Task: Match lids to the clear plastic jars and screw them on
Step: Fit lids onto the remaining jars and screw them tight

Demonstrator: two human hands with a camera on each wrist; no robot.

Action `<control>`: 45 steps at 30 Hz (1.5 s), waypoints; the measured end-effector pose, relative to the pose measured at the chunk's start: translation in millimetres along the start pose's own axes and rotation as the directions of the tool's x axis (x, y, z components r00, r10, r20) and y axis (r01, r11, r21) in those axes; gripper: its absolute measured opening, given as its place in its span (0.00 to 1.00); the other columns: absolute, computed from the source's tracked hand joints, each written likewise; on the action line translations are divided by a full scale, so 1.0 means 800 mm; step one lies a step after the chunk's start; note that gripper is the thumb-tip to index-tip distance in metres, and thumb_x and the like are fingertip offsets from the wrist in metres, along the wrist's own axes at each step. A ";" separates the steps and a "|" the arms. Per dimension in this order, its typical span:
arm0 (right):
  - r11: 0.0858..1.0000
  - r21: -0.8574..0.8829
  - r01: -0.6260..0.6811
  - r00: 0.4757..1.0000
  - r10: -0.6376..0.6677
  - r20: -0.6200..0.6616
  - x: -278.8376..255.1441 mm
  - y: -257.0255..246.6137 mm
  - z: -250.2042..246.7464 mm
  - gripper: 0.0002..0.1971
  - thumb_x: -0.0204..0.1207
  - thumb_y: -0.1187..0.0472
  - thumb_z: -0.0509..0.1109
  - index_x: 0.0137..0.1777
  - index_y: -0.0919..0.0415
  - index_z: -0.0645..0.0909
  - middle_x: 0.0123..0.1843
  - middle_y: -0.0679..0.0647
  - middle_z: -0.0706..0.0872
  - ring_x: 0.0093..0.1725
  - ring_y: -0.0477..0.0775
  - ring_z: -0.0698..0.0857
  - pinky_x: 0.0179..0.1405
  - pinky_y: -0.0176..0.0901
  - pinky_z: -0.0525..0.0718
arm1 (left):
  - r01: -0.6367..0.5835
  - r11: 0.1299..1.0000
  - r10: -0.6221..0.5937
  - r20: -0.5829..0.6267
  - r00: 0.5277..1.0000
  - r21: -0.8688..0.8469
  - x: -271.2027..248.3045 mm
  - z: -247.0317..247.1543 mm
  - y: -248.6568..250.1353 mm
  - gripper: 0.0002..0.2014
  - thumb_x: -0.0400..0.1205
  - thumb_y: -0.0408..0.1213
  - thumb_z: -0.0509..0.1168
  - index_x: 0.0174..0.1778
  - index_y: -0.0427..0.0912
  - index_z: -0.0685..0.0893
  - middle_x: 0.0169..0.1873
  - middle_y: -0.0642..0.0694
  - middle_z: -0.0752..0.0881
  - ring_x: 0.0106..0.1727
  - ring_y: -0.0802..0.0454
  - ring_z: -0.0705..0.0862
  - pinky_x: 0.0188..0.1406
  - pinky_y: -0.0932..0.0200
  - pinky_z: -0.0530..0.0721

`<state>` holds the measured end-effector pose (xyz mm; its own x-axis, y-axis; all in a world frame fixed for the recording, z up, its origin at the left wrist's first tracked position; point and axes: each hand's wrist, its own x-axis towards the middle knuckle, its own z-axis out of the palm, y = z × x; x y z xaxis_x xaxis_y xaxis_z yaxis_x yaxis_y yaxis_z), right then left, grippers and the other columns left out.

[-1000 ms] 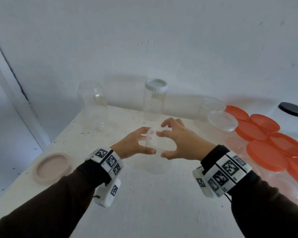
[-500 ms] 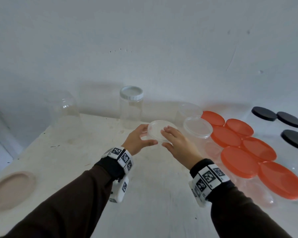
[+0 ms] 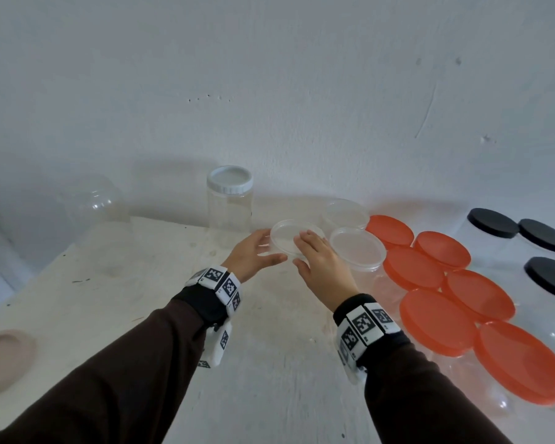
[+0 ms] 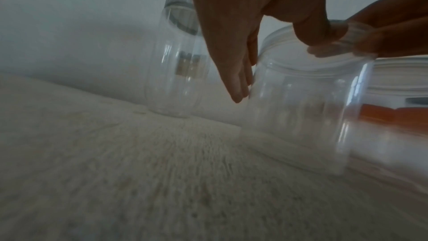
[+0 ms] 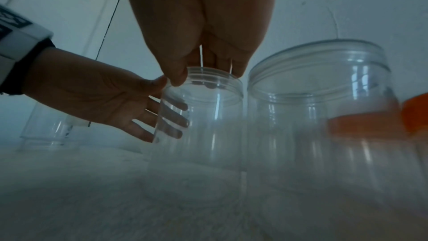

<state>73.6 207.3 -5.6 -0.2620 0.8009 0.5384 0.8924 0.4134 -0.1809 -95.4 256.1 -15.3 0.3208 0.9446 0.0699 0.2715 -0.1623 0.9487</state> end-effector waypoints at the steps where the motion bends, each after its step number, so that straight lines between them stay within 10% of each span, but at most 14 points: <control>1: 1.000 -0.010 0.002 1.000 -0.002 -0.006 0.000 0.000 0.002 0.20 0.62 0.71 0.78 0.56 0.75 0.82 0.55 0.68 0.86 0.59 0.70 0.84 0.61 0.58 0.71 | -0.003 0.998 0.003 -0.010 1.000 0.055 -0.005 -0.003 0.003 0.32 0.72 0.42 0.74 0.72 0.44 0.71 0.67 0.46 0.78 0.66 0.50 0.78 0.67 0.51 0.76; 9: 0.997 -0.022 -0.077 0.997 0.077 0.004 0.009 -0.001 0.010 0.19 0.70 0.69 0.75 0.60 0.74 0.81 0.61 0.69 0.83 0.64 0.70 0.81 0.63 0.58 0.77 | -0.036 0.878 0.070 -0.054 0.996 0.477 -0.089 -0.087 0.002 0.22 0.78 0.40 0.69 0.68 0.43 0.75 0.64 0.52 0.79 0.65 0.59 0.75 0.60 0.68 0.68; 16: 0.992 -0.052 -0.116 0.990 0.120 0.070 0.019 -0.004 0.010 0.19 0.79 0.63 0.66 0.68 0.72 0.75 0.68 0.67 0.78 0.71 0.67 0.73 0.72 0.56 0.68 | 0.220 0.680 -0.087 -0.221 0.971 0.699 -0.197 -0.201 -0.037 0.23 0.80 0.41 0.66 0.71 0.41 0.72 0.69 0.47 0.75 0.71 0.51 0.71 0.68 0.64 0.63; 28: 0.943 -0.246 -0.225 0.958 0.259 0.119 0.027 -0.036 0.014 0.24 0.81 0.52 0.58 0.63 0.74 0.73 0.62 0.70 0.76 0.64 0.69 0.73 0.66 0.61 0.69 | 0.561 0.406 -0.363 -0.437 0.823 0.721 -0.305 -0.270 -0.077 0.45 0.70 0.53 0.74 0.79 0.48 0.59 0.81 0.47 0.55 0.80 0.43 0.54 0.78 0.43 0.56; 33: 0.924 -0.182 -0.337 0.933 0.354 0.071 0.040 -0.061 0.012 0.28 0.77 0.52 0.66 0.66 0.76 0.68 0.67 0.73 0.69 0.67 0.73 0.68 0.66 0.67 0.66 | 0.625 0.412 -0.438 -0.458 0.774 0.663 -0.308 -0.272 -0.089 0.46 0.73 0.51 0.73 0.81 0.44 0.53 0.81 0.42 0.53 0.81 0.43 0.53 0.78 0.50 0.54; 39: 0.996 0.078 -0.048 0.994 0.040 0.103 0.063 -0.124 0.010 0.26 0.74 0.60 0.69 0.68 0.70 0.68 0.73 0.68 0.65 0.71 0.70 0.65 0.70 0.66 0.67 | 0.663 0.419 -0.492 -0.458 0.740 0.621 -0.306 -0.277 -0.094 0.49 0.70 0.48 0.76 0.81 0.46 0.53 0.80 0.42 0.56 0.78 0.39 0.60 0.77 0.45 0.61; 45: 0.925 0.238 0.295 0.881 -0.360 0.306 0.118 -0.197 0.026 0.27 0.76 0.57 0.68 0.73 0.63 0.65 0.77 0.59 0.60 0.73 0.60 0.65 0.68 0.56 0.72 | 0.643 0.508 -0.440 -0.469 0.766 0.573 -0.308 -0.282 -0.092 0.46 0.68 0.51 0.76 0.79 0.49 0.59 0.76 0.44 0.61 0.75 0.42 0.63 0.74 0.45 0.65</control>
<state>-99.4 226.9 56.6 -0.6645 0.6898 0.2875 0.6611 0.7220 -0.2042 -399.4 99.5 -32.7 -0.2997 0.9286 -0.2188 0.8643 0.3613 0.3498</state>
